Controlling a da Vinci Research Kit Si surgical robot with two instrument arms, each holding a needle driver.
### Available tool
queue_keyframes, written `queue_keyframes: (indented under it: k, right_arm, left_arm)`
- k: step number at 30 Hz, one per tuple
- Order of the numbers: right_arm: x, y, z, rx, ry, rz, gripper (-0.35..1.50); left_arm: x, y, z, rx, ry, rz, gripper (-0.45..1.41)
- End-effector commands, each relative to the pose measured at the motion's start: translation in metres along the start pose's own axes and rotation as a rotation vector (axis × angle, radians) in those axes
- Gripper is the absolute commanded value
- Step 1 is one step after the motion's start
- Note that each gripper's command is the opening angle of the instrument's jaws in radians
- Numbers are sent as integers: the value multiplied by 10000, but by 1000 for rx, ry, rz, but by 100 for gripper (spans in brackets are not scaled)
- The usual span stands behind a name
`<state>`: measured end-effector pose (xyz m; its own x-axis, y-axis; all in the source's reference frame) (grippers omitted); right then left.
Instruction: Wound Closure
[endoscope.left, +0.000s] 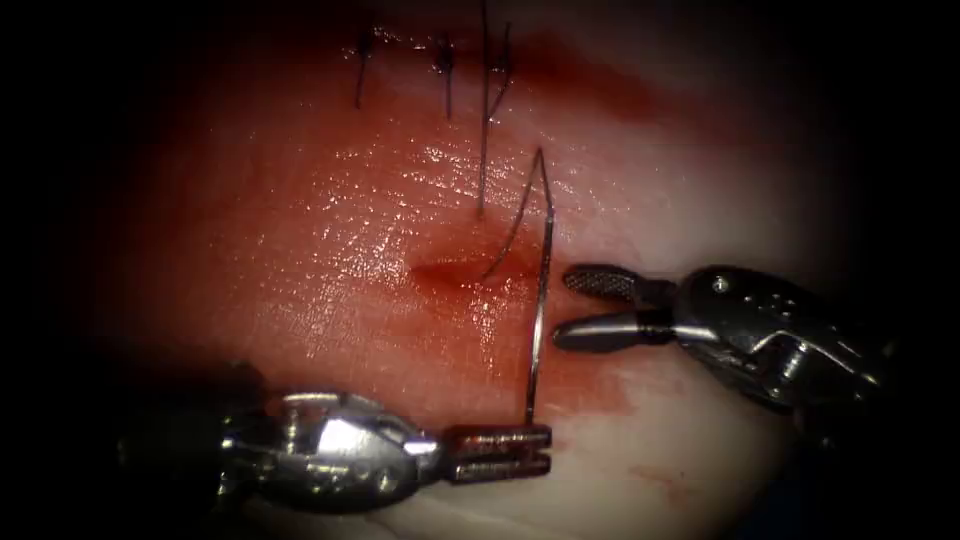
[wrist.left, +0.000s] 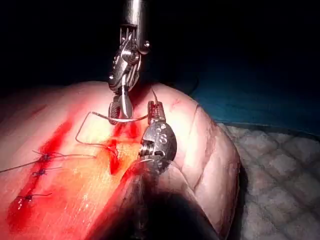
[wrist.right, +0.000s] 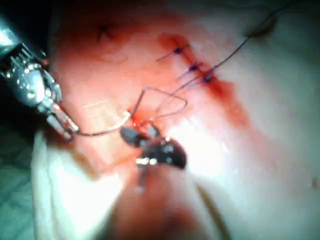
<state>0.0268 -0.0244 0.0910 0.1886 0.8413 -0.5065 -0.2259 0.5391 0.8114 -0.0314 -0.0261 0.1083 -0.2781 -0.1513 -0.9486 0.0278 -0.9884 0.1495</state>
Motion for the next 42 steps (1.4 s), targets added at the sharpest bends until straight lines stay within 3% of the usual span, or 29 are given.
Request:
queue_keyframes:
  k: [1,9,14,31,42]
  right_arm:
    - [0,2,11,0,-1,3,39]
    - [1,5,18,2,62,142,49]
    - [2,4,17,33,110,188,46]
    - [4,4,-10,31,60,175,42]
    - [9,-13,15,70,100,179,42]
  left_arm:
    - [-4,2,6,2,-3,-2,-45]
    - [-4,3,7,-14,-35,38,-45]
    - [-6,4,8,-18,-39,39,-45]
    - [-8,3,4,-14,-43,41,-45]
    - [-10,6,7,-13,-48,43,-45]
